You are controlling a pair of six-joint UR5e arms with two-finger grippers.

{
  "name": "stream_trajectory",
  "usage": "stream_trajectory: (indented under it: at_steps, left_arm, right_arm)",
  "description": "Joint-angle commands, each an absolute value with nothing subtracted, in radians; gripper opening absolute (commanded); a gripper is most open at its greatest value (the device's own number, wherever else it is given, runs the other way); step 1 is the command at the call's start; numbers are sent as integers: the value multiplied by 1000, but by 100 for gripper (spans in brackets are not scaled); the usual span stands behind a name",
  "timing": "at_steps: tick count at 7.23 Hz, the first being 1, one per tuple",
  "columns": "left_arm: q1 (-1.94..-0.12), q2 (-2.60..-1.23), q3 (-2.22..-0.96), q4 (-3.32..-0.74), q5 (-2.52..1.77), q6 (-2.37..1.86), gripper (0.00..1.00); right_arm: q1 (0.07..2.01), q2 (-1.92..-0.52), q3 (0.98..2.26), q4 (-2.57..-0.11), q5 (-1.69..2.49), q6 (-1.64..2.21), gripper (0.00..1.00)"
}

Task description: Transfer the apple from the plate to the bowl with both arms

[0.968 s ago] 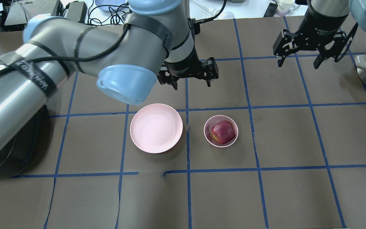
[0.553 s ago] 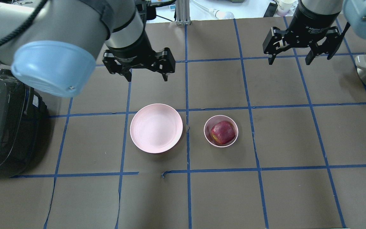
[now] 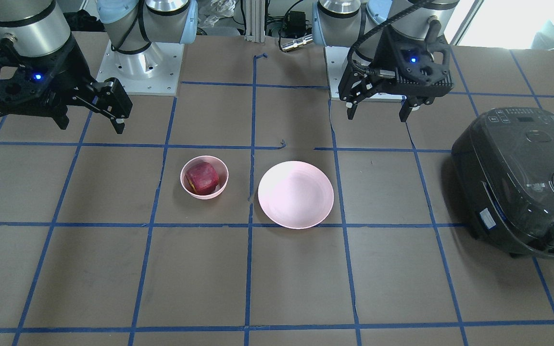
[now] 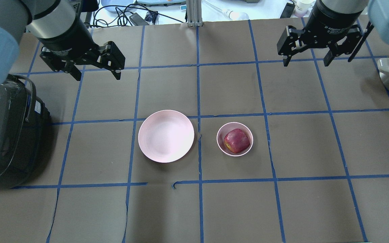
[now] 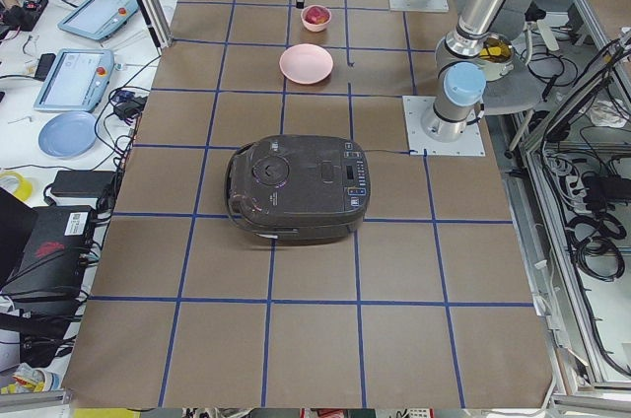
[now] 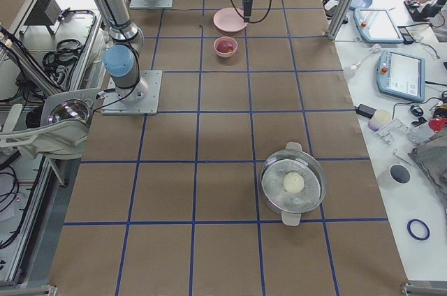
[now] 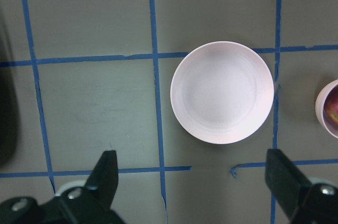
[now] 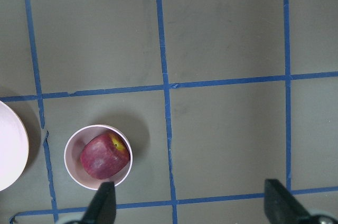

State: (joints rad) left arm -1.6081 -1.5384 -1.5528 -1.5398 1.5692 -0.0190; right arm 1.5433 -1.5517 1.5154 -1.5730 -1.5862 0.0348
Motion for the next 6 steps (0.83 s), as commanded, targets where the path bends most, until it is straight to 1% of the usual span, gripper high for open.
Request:
stream_trajectory:
  at_steps: [1, 6]
  left_arm:
    - [-1591, -1537, -1554, -1540, 1562, -2, 100]
    - [-1591, -1532, -1555, -1540, 1562, 2, 100]
  right_arm:
    - [1543, -1558, 1516, -1572, -1586, 31, 100]
    - [1543, -1559, 1522, -1574, -1601, 26, 100]
